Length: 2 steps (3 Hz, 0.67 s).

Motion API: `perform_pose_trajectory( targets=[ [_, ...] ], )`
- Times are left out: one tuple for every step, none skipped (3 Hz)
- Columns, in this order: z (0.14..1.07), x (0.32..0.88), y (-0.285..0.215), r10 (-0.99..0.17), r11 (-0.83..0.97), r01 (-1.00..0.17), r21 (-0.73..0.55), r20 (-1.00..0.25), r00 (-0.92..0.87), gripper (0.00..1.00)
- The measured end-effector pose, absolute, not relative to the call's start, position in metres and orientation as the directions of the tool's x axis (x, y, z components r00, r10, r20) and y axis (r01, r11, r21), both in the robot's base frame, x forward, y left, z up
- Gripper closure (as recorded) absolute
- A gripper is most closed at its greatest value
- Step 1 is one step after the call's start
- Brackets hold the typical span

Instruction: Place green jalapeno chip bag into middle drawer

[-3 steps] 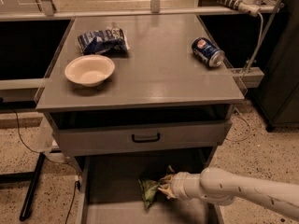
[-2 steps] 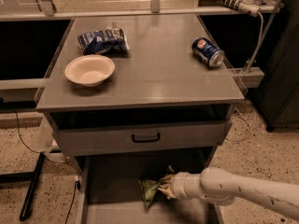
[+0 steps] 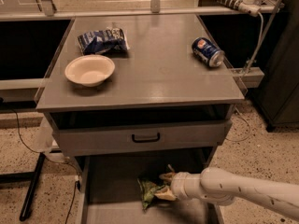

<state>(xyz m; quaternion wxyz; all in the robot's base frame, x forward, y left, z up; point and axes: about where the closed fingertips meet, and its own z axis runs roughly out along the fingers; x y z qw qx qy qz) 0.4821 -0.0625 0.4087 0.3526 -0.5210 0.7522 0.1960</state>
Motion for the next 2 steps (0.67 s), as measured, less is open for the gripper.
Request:
perform_pose_trajectory(
  targets=[
    [0.4087,0.4821,-0.0625,-0.646,0.380,-0.922,-0.073,-0.735,-0.208,0.00],
    [0.4087,0.4821,-0.0625,-0.646,0.380,-0.922,-0.073,-0.735,-0.208,0.00]
  ],
)
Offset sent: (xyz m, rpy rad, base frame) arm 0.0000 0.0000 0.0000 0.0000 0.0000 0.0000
